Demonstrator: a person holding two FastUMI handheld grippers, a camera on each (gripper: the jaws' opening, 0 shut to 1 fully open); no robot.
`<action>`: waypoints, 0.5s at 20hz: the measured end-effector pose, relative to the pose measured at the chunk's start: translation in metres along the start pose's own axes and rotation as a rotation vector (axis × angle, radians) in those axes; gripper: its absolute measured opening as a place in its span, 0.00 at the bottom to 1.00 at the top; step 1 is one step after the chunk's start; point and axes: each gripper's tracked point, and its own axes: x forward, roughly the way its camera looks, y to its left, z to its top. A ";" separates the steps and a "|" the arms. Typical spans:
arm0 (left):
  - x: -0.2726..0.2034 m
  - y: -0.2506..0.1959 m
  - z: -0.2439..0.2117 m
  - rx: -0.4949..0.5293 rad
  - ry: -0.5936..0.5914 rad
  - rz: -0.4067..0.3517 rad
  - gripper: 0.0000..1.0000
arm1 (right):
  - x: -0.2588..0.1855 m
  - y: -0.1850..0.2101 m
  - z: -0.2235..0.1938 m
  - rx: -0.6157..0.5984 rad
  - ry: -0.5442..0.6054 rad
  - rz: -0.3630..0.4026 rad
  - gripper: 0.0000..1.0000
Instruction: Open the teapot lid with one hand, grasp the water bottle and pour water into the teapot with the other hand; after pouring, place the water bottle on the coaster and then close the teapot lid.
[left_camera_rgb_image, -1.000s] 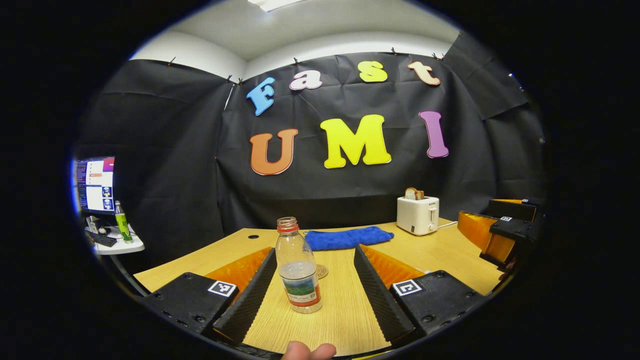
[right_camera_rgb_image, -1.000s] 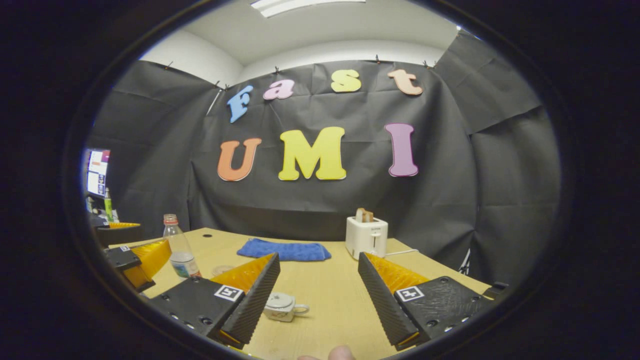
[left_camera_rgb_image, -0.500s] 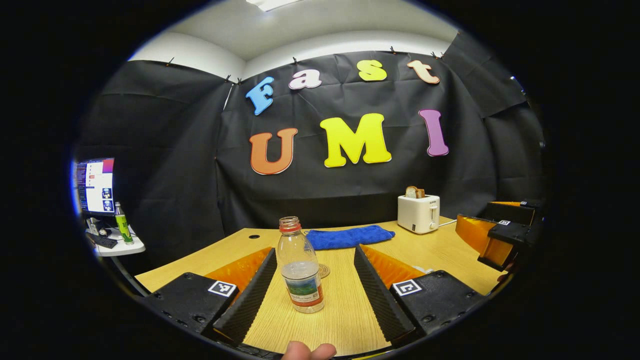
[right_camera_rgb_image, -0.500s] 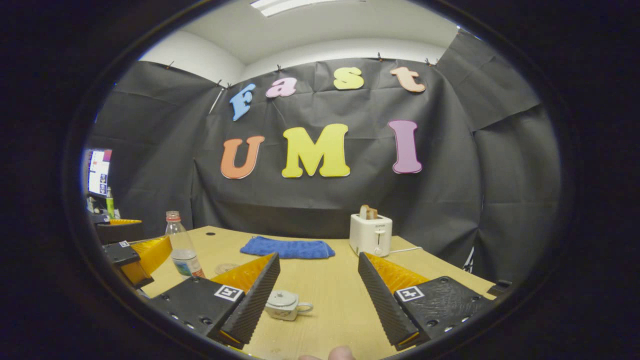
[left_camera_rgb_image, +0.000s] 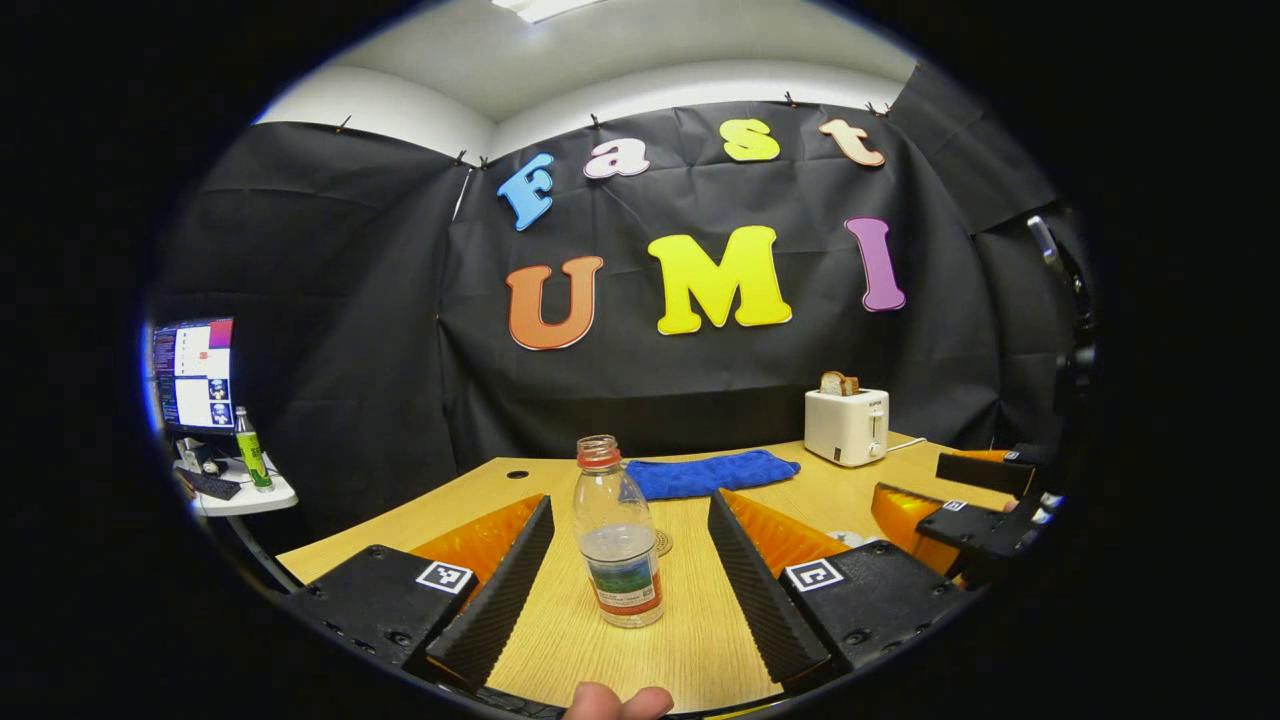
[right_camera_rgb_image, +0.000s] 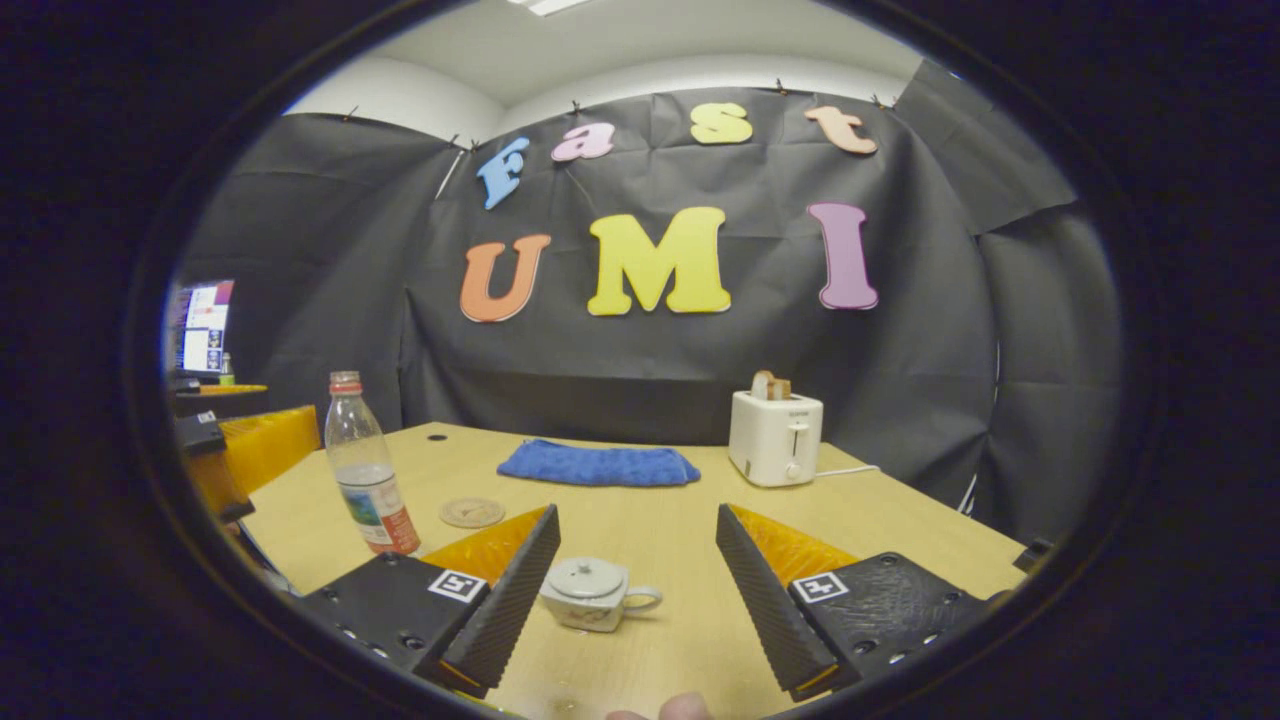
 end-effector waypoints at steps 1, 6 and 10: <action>0.000 0.001 0.001 0.000 0.000 0.004 0.97 | 0.005 0.003 -0.005 -0.004 0.013 0.005 0.95; 0.003 0.014 -0.001 0.002 0.004 0.025 0.97 | 0.027 0.008 -0.024 -0.038 0.058 0.008 0.95; 0.004 0.020 -0.004 -0.002 0.012 0.037 0.98 | 0.043 0.011 -0.032 -0.057 0.083 0.011 0.95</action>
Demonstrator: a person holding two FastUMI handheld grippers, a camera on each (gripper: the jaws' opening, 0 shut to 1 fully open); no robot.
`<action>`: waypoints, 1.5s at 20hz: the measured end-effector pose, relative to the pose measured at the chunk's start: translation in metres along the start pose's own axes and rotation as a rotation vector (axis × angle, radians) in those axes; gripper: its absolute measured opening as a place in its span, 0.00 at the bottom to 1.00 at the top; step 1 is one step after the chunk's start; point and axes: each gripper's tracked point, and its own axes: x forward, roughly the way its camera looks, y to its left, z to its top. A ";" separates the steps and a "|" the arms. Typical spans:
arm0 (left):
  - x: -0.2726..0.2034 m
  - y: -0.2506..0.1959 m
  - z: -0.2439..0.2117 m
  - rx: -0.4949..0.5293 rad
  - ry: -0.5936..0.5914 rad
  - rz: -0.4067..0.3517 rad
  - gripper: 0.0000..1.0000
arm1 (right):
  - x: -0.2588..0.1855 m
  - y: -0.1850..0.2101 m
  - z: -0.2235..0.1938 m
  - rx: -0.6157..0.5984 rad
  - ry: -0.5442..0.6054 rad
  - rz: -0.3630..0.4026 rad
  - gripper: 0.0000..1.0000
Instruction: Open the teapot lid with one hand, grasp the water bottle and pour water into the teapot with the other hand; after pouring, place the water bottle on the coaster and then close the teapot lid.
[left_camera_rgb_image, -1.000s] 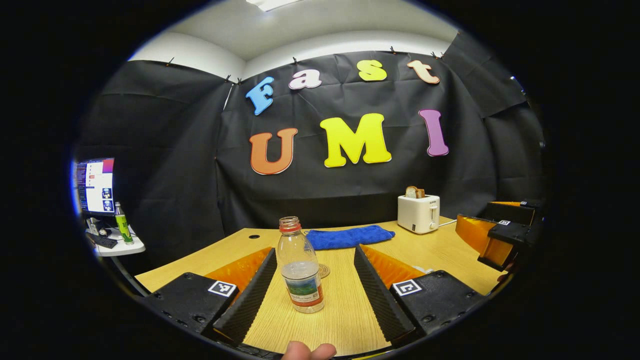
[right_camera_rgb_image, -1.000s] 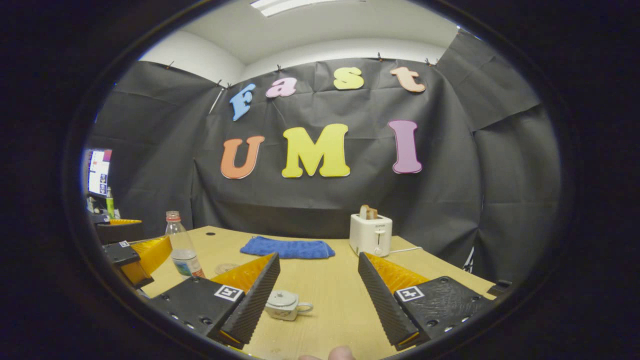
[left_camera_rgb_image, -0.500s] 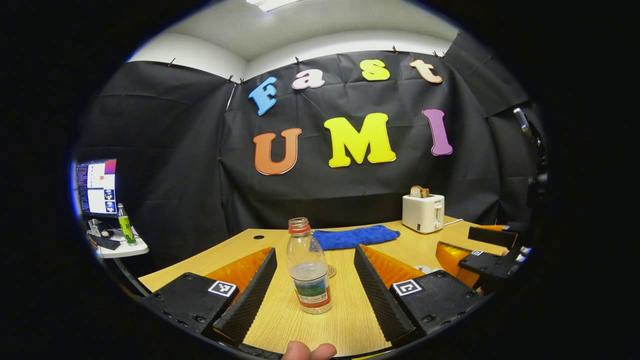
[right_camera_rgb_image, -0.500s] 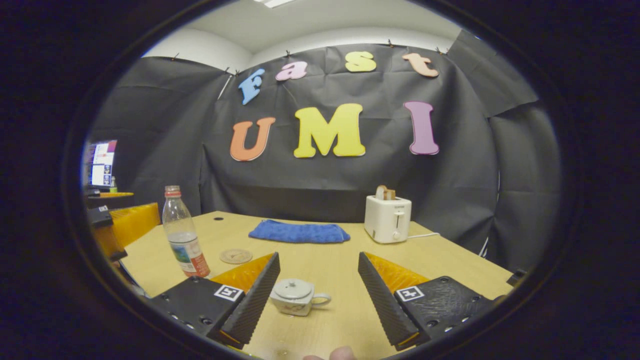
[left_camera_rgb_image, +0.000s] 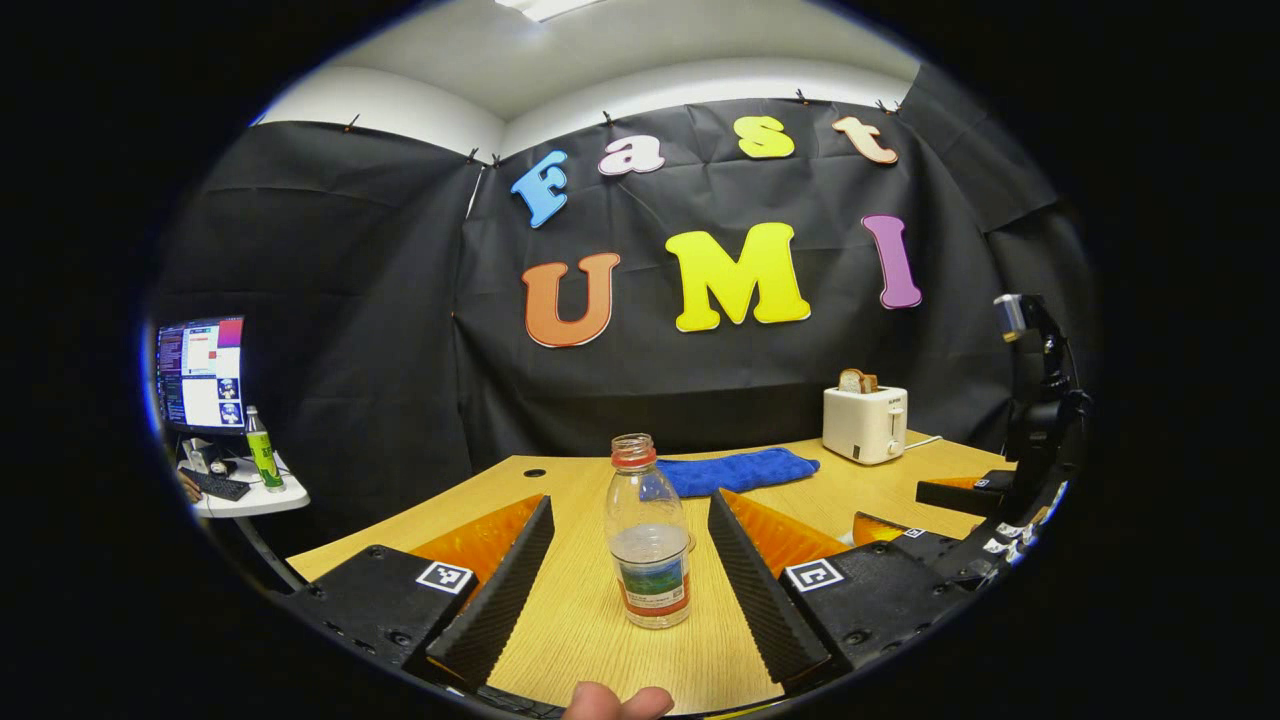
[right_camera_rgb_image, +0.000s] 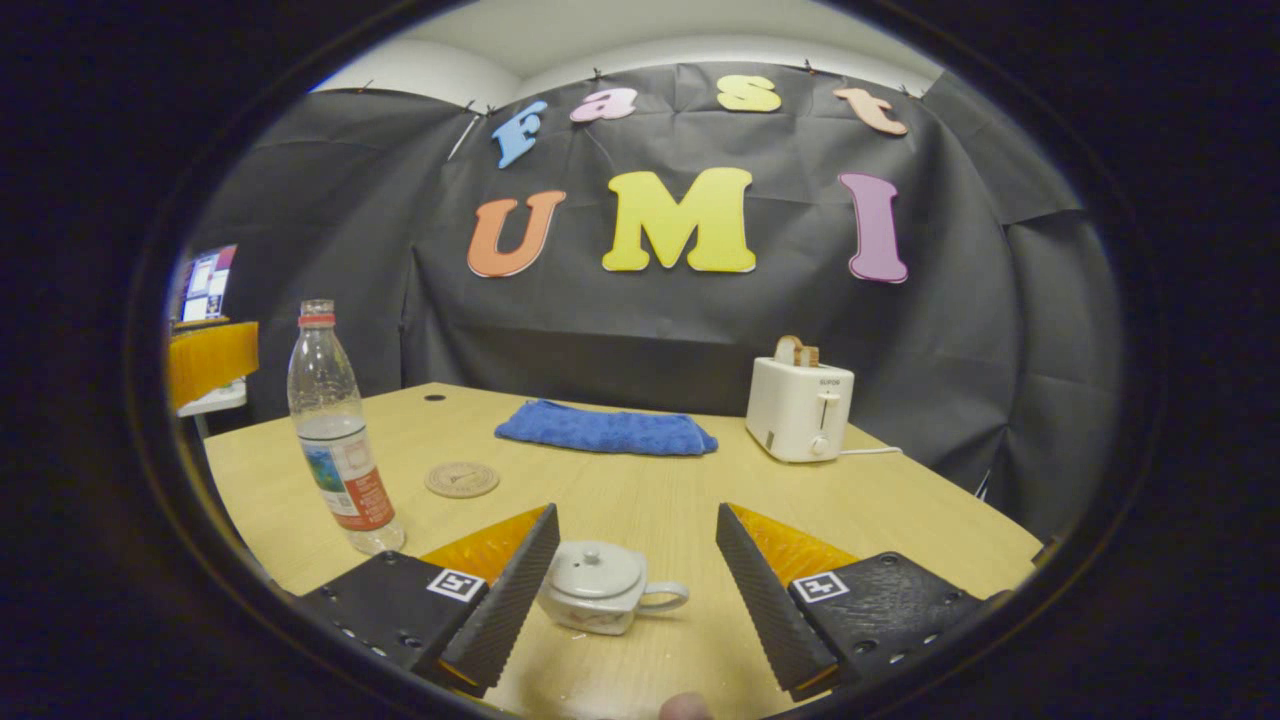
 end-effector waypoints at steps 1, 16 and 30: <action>0.001 0.002 0.000 -0.002 0.000 0.003 0.98 | 0.003 0.001 -0.001 -0.005 0.007 0.002 0.95; 0.004 0.011 -0.007 0.000 0.018 0.017 0.98 | 0.022 0.022 -0.013 -0.065 0.068 0.054 0.19; 0.008 0.012 -0.011 -0.024 0.035 0.018 0.98 | 0.016 0.019 0.006 -0.028 0.033 0.077 0.00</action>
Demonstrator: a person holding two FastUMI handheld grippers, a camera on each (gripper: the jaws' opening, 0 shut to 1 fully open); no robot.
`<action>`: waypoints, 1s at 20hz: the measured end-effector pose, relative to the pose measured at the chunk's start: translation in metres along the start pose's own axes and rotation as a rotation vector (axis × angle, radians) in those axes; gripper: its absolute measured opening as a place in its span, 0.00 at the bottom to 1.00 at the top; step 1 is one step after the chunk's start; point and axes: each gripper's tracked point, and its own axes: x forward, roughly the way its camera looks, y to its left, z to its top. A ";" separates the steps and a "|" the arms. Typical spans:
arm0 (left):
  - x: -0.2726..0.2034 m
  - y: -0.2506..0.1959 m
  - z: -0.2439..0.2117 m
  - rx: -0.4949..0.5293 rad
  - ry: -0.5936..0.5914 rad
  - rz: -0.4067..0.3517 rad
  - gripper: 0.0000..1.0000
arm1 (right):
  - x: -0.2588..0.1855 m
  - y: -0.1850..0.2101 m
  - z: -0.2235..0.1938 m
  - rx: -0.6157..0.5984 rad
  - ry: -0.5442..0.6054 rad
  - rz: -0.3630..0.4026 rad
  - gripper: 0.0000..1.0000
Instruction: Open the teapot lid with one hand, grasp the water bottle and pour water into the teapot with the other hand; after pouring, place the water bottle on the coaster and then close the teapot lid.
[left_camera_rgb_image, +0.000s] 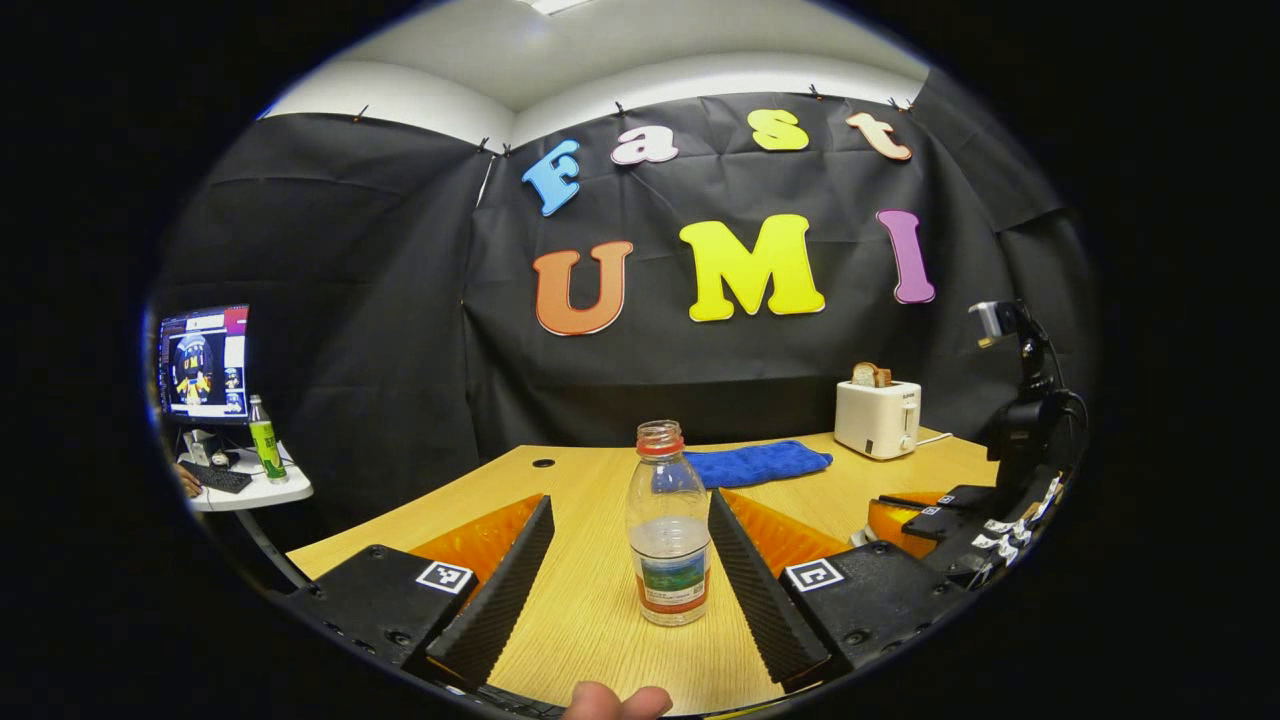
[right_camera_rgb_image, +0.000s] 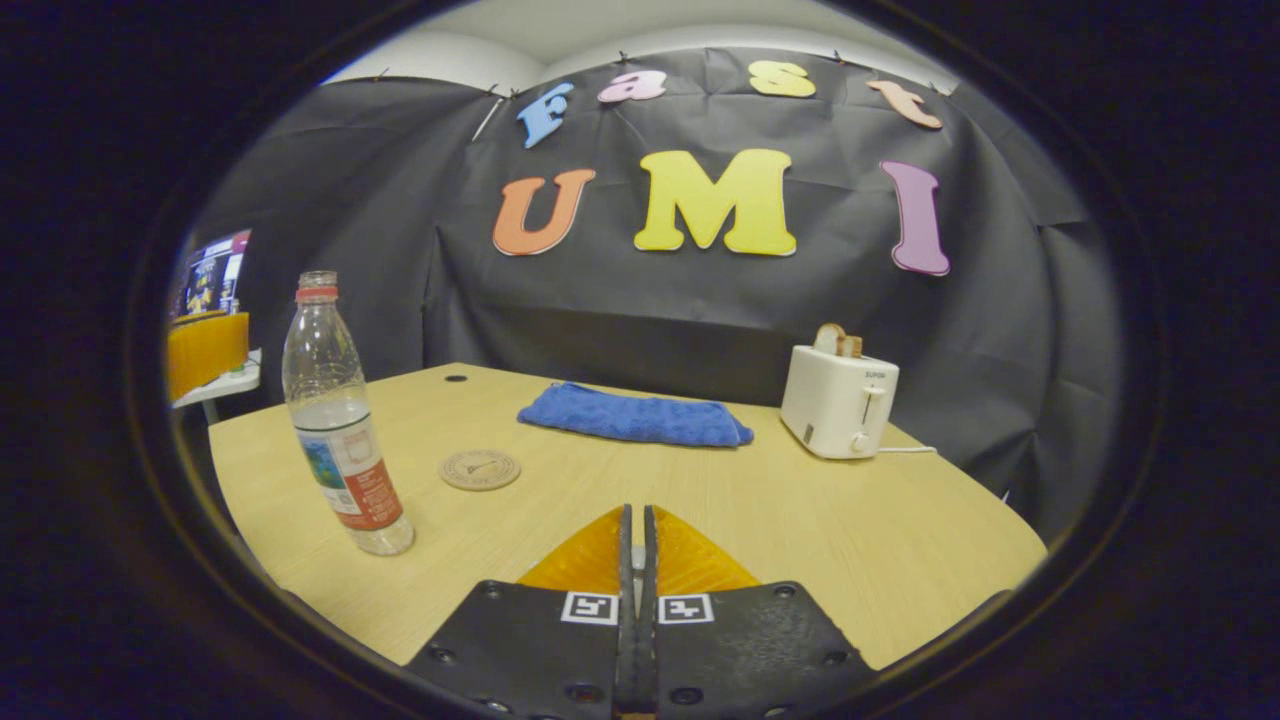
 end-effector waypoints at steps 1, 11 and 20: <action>0.000 -0.001 -0.001 -0.008 0.001 -0.001 0.98 | -0.001 -0.001 0.005 0.005 -0.011 0.001 0.00; 0.001 -0.027 -0.043 -0.085 0.138 -0.083 0.98 | -0.035 -0.025 0.018 0.019 -0.039 0.019 0.00; 0.028 -0.033 -0.083 -0.084 0.227 -0.096 0.98 | -0.055 -0.045 0.016 0.000 -0.044 -0.030 0.00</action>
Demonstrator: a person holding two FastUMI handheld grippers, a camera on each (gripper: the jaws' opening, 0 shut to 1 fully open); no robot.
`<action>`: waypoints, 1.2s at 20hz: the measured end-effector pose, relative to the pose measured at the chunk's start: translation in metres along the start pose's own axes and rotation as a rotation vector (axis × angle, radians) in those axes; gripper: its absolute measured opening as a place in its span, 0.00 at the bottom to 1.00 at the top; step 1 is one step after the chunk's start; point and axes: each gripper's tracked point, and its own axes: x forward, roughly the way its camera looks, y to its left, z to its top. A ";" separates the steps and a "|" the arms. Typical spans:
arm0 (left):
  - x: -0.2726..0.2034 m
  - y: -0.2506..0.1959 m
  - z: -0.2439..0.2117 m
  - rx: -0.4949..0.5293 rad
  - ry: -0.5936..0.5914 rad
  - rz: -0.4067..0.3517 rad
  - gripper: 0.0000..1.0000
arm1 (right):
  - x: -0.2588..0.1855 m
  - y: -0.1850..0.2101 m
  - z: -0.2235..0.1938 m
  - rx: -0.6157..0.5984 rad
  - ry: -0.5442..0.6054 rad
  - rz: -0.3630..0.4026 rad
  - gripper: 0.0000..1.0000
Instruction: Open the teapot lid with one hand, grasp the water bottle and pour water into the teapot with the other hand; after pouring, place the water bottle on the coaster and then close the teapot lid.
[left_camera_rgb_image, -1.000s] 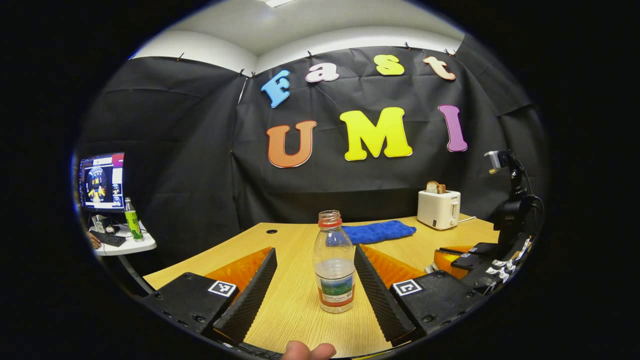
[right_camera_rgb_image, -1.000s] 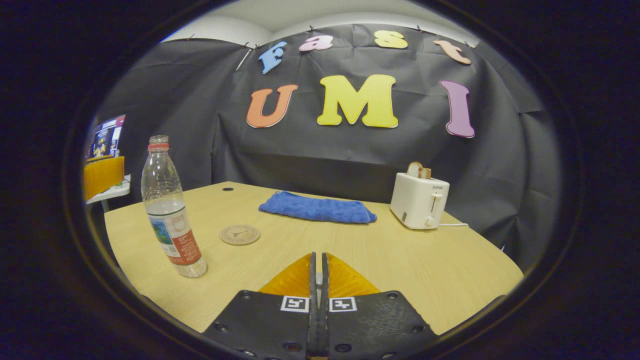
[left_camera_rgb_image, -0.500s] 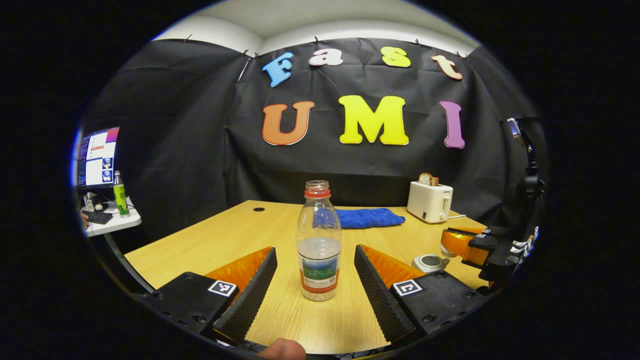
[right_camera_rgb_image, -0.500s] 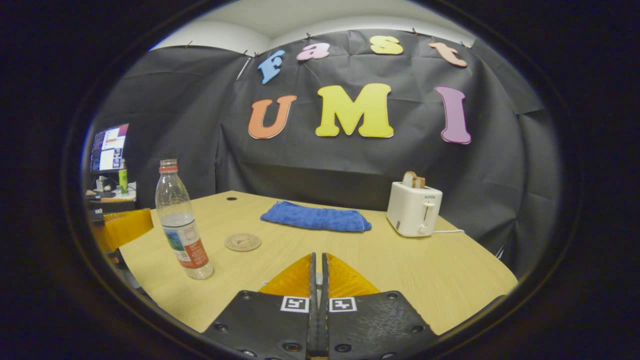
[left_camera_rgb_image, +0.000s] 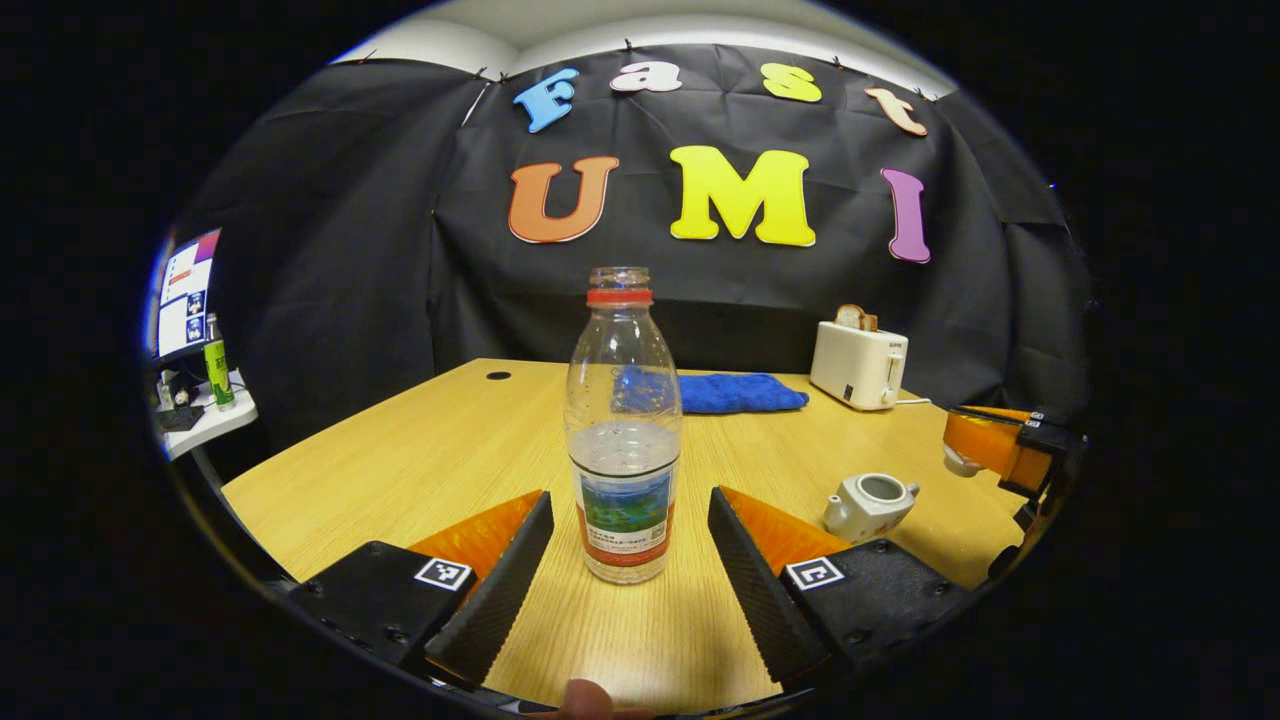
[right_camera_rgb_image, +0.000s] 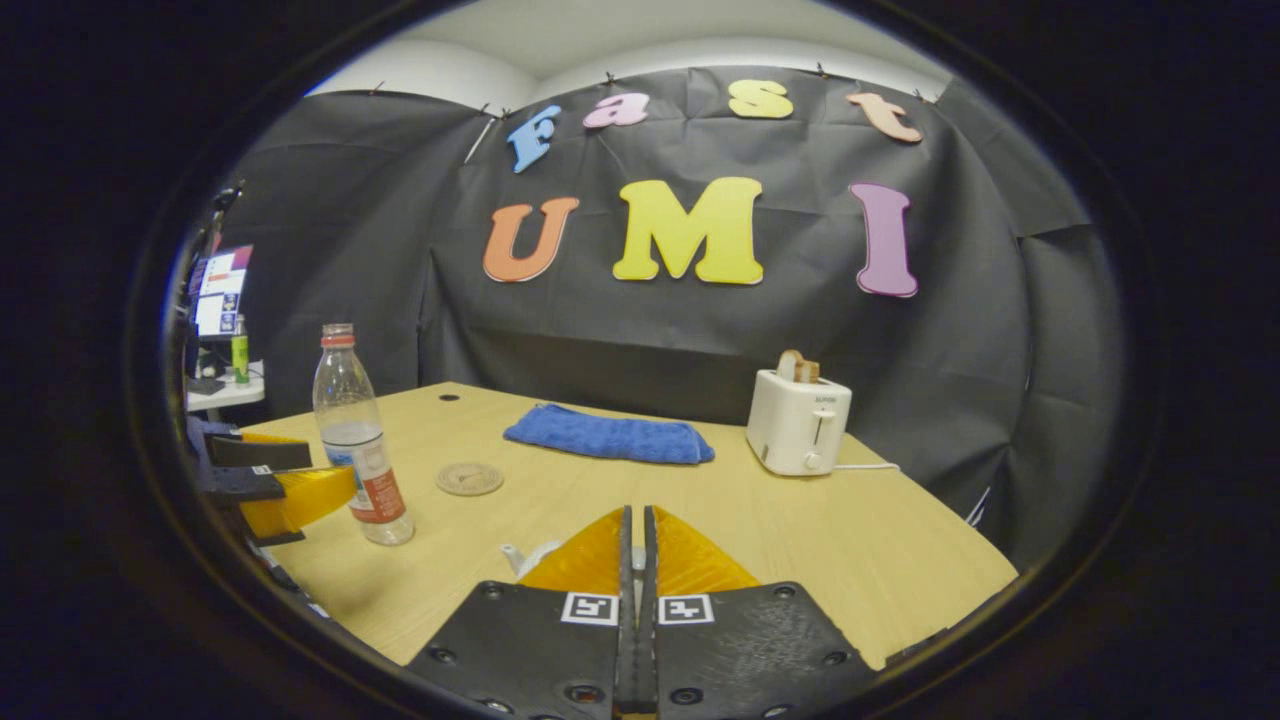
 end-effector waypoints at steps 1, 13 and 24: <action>0.004 0.000 -0.001 0.002 0.004 0.001 0.98 | -0.001 -0.002 -0.001 0.000 0.000 -0.004 0.00; 0.027 0.011 -0.006 0.036 0.032 0.022 0.89 | -0.005 -0.010 -0.003 0.005 0.013 -0.009 0.00; 0.015 0.017 0.017 0.317 0.000 0.079 0.78 | -0.012 -0.023 -0.006 0.028 0.015 -0.006 0.00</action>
